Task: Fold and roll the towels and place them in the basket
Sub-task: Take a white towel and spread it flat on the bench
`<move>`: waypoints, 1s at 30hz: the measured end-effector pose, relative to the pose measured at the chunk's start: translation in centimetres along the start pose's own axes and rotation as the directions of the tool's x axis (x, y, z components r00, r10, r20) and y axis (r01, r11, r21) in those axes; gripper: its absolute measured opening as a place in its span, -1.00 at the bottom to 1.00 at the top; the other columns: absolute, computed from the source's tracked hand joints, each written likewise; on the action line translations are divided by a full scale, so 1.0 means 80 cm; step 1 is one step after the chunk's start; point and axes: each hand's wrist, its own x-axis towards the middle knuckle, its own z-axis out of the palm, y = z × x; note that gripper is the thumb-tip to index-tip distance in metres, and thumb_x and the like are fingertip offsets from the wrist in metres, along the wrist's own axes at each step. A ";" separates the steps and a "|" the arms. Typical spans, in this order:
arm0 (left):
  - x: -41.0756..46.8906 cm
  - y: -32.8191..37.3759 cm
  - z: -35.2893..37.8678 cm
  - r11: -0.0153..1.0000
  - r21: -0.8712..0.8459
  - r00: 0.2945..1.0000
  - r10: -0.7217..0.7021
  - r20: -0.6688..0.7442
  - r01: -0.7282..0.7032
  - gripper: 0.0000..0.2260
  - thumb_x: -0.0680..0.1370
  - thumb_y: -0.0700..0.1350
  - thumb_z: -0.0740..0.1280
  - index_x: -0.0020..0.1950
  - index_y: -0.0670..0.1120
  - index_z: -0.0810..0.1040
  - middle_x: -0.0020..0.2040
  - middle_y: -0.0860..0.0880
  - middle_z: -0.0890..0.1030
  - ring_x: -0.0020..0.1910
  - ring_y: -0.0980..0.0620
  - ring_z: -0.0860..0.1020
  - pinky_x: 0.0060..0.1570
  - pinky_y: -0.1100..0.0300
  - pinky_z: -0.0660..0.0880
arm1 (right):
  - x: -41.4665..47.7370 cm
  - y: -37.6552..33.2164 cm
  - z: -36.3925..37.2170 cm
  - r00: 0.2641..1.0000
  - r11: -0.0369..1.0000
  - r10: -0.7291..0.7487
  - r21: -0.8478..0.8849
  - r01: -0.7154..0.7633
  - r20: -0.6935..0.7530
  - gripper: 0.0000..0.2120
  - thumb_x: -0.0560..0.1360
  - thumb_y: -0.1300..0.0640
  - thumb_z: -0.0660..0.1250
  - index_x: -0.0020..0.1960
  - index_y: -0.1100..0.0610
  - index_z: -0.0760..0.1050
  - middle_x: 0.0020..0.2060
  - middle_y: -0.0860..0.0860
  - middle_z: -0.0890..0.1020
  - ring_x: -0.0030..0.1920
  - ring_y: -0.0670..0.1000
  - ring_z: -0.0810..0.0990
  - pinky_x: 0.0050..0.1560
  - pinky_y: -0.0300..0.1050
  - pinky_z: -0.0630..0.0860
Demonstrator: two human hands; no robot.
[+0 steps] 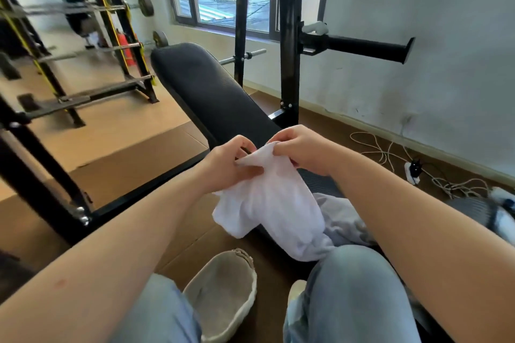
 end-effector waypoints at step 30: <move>-0.019 0.010 -0.022 0.742 -0.604 0.940 -0.338 0.039 0.292 -0.50 0.52 -0.03 0.53 0.38 0.03 0.40 0.19 -0.04 0.58 0.14 -0.02 0.63 0.05 0.07 0.67 | 0.022 -0.006 0.040 0.996 0.995 -0.082 0.062 0.084 -0.037 -0.94 0.55 0.12 0.43 -0.03 0.08 0.68 -0.13 0.04 0.68 -0.11 -0.01 0.63 -0.07 -0.03 0.60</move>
